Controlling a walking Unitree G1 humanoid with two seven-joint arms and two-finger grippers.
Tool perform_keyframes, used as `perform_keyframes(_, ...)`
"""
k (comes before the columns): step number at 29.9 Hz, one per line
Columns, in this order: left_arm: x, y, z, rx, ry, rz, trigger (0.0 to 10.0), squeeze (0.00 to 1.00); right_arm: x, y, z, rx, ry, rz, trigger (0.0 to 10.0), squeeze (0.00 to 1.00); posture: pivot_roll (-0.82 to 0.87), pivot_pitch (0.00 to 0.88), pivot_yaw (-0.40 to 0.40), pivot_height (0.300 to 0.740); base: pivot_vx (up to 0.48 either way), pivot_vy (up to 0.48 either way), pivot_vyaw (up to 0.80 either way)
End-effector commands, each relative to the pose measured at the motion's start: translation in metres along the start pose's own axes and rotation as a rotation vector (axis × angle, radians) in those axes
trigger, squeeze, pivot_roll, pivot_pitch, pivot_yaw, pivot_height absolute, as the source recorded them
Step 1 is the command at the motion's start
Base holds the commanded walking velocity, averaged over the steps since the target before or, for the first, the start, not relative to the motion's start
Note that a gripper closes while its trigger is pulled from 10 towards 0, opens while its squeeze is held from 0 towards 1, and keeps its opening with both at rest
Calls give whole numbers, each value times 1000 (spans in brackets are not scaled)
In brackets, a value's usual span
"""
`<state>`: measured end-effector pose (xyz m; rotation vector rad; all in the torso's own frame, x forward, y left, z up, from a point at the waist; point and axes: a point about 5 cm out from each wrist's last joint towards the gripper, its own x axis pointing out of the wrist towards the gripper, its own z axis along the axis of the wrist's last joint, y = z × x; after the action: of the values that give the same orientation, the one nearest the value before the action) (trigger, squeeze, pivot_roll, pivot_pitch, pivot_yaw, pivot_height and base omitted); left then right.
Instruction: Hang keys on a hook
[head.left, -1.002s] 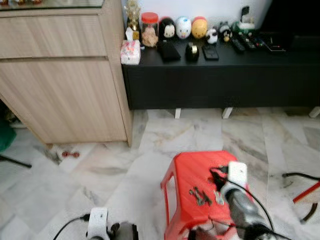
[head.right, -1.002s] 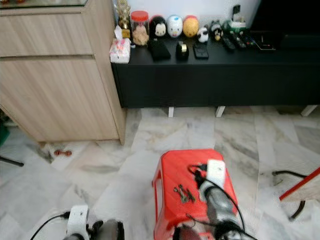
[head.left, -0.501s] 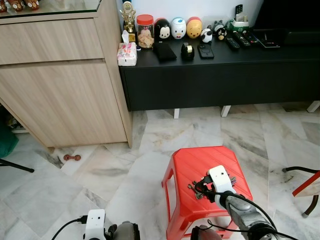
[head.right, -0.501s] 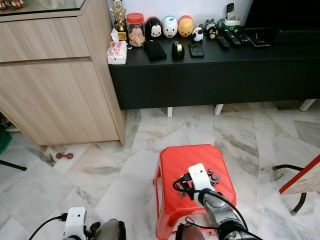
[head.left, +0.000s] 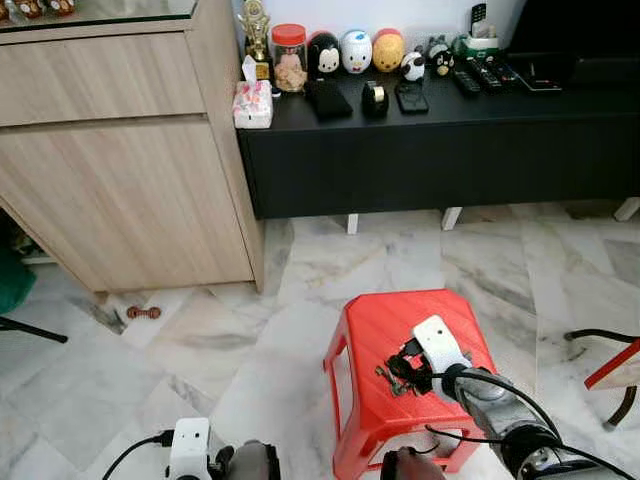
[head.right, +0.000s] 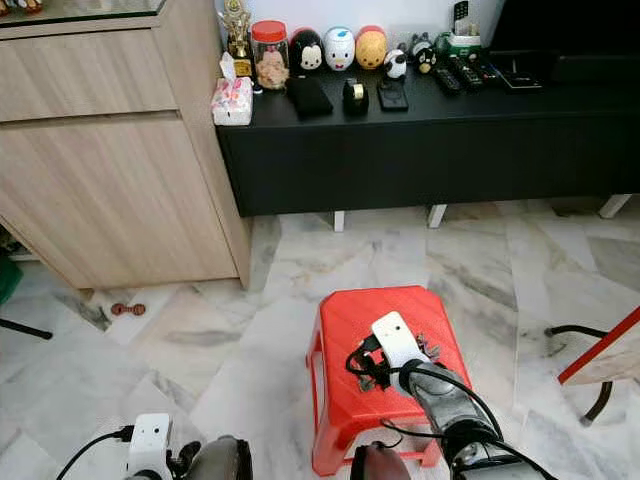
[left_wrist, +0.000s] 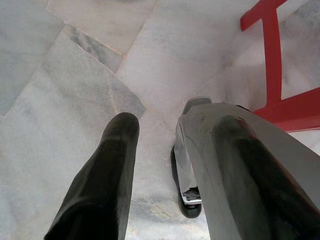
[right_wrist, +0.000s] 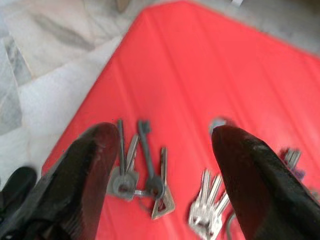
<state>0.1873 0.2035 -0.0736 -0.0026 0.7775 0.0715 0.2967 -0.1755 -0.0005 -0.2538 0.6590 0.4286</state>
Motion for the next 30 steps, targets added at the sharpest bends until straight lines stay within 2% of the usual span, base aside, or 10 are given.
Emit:
perform_keyframes(1,-13,1,-39,2,144,-4,10000,0,-1,-3,0,26,9,-8,10000,0,114,173,-21,642,0,0,0)
perform_keyframes(6,-16,4,-44,5,148,2,10000,0,0,5,-4,-1,21,73,10000,0,132,191,-16,642,0,0,0)
perform_keyframes(8,-18,7,-46,8,149,5,10000,0,-1,7,-12,-35,53,71,10000,0,140,202,-14,642,0,0,0)
perform_keyframes(11,-18,9,-46,8,147,7,10000,0,-1,6,-13,-28,54,63,10000,0,143,207,-13,642,0,0,0)
perform_keyframes(17,-21,11,-49,12,142,7,10000,0,-2,10,-19,-86,73,88,10000,0,152,233,-3,642,0,0,0)
perform_keyframes(26,-21,10,-49,17,128,1,10000,0,-4,2,-13,-142,70,78,10000,0,155,254,-8,642,0,0,0)
perform_keyframes(30,-21,9,-48,11,124,0,10000,0,-4,-5,-7,-161,64,35,10000,0,157,252,-11,642,0,0,0)
